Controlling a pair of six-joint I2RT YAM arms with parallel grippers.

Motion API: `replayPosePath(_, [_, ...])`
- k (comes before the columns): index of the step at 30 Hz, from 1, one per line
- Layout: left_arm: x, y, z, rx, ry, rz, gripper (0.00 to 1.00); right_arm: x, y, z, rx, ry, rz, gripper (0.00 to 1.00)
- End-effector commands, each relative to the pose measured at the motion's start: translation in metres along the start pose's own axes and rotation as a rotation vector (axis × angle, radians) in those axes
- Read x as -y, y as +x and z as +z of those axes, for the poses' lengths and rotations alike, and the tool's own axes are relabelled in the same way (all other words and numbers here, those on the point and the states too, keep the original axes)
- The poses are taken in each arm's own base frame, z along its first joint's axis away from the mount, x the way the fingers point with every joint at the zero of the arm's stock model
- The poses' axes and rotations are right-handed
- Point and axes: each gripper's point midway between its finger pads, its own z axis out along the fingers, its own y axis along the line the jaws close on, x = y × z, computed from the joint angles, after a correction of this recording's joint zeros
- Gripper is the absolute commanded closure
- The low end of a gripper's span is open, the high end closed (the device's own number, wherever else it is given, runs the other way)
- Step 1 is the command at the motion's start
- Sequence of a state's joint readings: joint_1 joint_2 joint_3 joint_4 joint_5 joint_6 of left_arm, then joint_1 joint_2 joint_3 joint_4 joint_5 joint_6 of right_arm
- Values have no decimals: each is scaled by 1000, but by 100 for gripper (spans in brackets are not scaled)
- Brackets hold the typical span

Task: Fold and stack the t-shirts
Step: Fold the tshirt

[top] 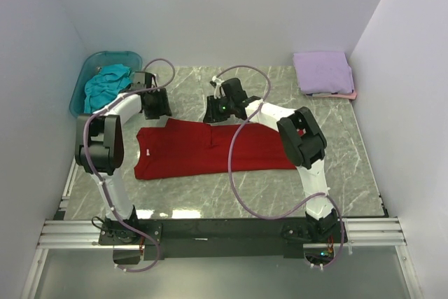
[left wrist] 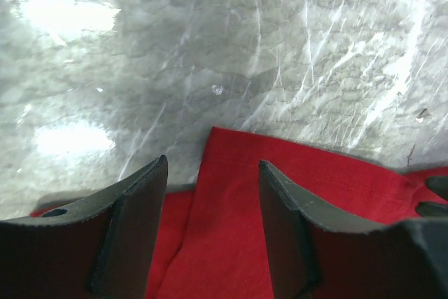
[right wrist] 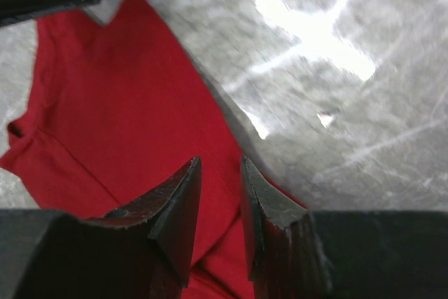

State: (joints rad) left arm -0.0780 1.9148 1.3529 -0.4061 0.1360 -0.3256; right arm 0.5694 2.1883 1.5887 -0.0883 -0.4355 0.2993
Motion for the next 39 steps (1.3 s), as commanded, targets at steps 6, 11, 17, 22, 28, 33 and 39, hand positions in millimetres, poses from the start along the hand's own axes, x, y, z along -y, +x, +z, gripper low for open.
replayPosePath(6, [13,-1,20,-12,56,46,47,12,6,3,-2,5,29,64])
replayPosePath(11, [10,2,31,-27,46,42,53,15,11,5,-11,8,35,64])
replayPosePath(17, [8,12,41,-58,45,43,59,20,12,5,-11,15,50,64])
replayPosePath(22, [8,21,45,-83,33,60,66,22,11,5,-6,19,68,64])
replayPosePath(28, [4,24,50,-93,17,60,84,22,8,5,-2,2,89,63])
replayPosePath(33, [5,24,50,-90,17,66,99,18,13,10,-20,-33,99,63])
replayPosePath(39, [3,23,49,-85,11,67,99,18,18,15,-33,-58,118,64])
